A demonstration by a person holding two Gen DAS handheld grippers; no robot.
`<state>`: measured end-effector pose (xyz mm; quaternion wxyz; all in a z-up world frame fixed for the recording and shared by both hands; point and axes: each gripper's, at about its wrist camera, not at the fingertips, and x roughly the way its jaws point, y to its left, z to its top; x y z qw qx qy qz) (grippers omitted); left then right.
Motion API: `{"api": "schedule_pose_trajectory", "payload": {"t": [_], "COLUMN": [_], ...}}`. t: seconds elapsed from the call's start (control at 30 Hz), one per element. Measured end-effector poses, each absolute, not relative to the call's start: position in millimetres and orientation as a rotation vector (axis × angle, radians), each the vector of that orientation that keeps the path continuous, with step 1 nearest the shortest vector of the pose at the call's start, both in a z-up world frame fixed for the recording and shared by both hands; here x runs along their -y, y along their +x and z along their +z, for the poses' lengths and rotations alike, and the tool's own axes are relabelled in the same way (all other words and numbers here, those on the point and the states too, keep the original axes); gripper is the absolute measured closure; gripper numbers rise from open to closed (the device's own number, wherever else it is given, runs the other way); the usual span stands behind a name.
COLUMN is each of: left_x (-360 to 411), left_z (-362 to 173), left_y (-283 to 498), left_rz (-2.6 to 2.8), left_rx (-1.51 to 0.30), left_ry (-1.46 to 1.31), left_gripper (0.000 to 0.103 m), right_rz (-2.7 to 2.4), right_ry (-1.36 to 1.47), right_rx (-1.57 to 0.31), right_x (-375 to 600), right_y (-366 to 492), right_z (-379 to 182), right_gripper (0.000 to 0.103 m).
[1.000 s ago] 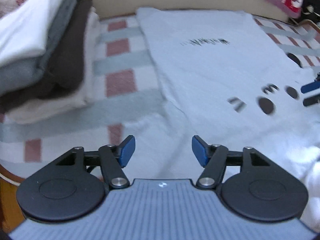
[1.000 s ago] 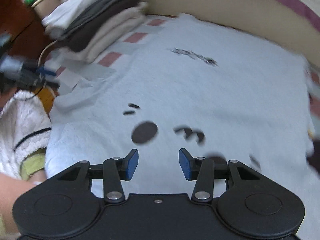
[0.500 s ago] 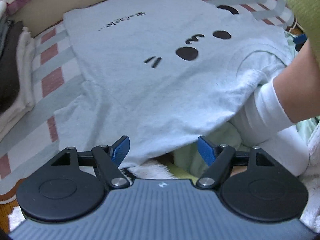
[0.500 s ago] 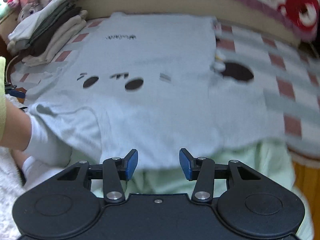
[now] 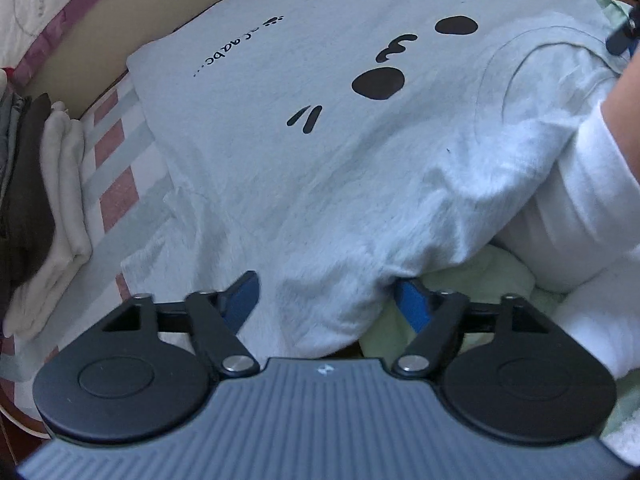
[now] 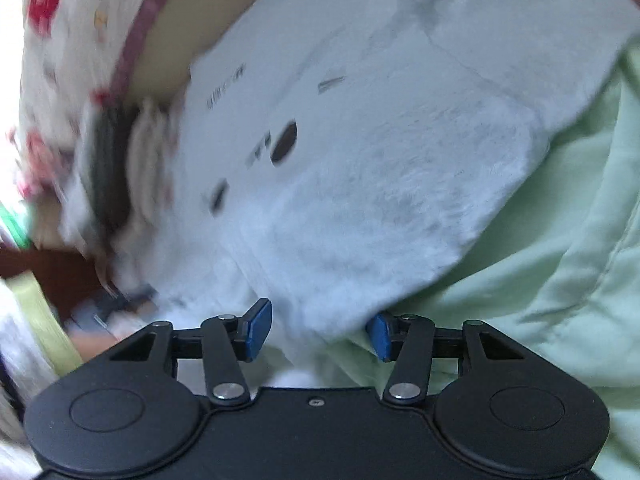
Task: Fold clothes
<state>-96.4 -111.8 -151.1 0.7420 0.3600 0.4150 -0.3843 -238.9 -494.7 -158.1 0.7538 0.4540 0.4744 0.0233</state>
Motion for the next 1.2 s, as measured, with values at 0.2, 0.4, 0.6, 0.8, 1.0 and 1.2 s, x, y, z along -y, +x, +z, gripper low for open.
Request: {"api": "schedule_pose_trajectory", "payload": {"t": [0.2, 0.4, 0.6, 0.8, 1.0, 1.2], "left_x": [110.7, 106.2, 99.0, 93.5, 87.7, 98.0], "left_z": [-142.8, -136.4, -132.7, -127.6, -119.2, -124.1], "left_y": [-93.9, -94.1, -100.7, -92.1, -98.8, -114.9], "left_rz": [-0.854, -0.869, -0.932, -0.919, -0.985, -1.058], "left_rx": [-0.948, -0.972, -0.946, -0.942, -0.883, -0.795], "left_ry": [0.727, 0.703, 0.744, 0.661, 0.638, 0.694], "left_gripper": [0.065, 0.073, 0.089, 0.089, 0.086, 0.047], "right_rz": [0.071, 0.037, 0.067, 0.051, 0.057, 0.099], "right_ry": [0.964, 0.932, 0.817, 0.797, 0.698, 0.614], "right_rx": [-0.955, -0.882, -0.850, -0.801, -0.719, -0.682], "right_x": [493.4, 494.1, 501.2, 515.5, 513.5, 510.0], "right_y": [-240.0, -229.4, -215.8, -202.3, -173.2, -141.2], "right_z": [-139.1, -131.4, -108.6, -102.4, -88.1, -66.7], "right_gripper": [0.047, 0.094, 0.095, 0.096, 0.096, 0.097]}}
